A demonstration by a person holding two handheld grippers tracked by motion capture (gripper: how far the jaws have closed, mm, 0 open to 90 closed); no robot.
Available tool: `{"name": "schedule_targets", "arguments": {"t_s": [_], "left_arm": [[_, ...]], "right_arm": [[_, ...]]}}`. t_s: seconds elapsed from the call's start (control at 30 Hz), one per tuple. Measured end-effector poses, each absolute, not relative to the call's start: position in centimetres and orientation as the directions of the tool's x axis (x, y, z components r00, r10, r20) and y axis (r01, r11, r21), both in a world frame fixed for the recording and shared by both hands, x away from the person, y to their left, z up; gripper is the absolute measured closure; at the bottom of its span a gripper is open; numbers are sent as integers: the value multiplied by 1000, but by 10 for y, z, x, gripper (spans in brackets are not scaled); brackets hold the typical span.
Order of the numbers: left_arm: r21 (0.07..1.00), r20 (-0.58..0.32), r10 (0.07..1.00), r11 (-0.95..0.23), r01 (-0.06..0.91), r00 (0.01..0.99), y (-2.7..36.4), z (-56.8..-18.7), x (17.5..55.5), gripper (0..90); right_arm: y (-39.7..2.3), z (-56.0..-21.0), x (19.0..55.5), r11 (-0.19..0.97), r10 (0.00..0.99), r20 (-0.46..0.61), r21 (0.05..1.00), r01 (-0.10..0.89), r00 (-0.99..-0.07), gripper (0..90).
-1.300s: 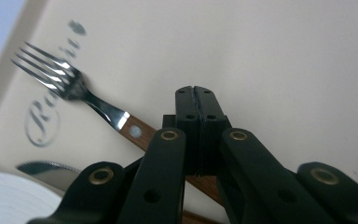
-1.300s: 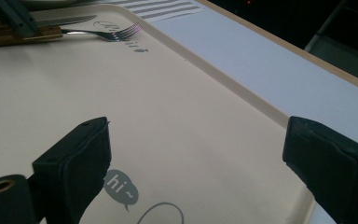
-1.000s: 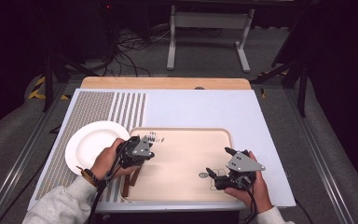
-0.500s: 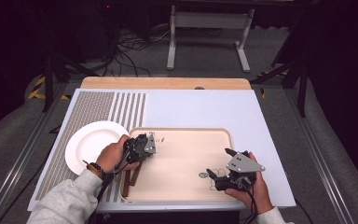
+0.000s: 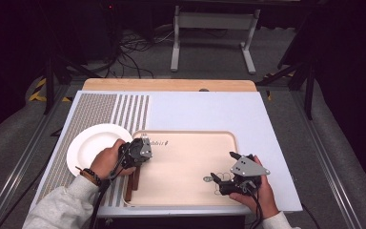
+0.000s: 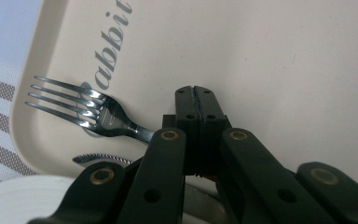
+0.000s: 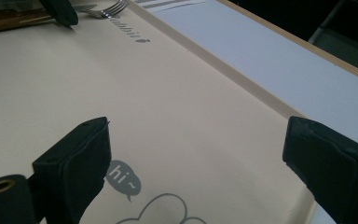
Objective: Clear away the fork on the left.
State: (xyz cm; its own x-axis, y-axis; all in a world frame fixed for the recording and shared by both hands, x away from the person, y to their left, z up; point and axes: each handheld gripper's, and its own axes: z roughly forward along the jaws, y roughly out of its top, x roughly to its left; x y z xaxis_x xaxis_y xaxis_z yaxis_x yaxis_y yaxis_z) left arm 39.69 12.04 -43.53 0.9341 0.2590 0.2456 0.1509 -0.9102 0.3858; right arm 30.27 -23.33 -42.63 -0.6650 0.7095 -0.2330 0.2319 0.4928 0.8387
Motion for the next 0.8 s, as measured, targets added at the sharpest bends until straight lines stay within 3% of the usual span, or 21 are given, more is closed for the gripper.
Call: {"name": "schedule_targets", "arguments": {"t_s": [0.8], "left_arm": [[588,281,338,-800,117,898,150,-411,382,900]], "right_arm": [[-236,-424,302,480,721,-240,850,218,-651,86]]}}
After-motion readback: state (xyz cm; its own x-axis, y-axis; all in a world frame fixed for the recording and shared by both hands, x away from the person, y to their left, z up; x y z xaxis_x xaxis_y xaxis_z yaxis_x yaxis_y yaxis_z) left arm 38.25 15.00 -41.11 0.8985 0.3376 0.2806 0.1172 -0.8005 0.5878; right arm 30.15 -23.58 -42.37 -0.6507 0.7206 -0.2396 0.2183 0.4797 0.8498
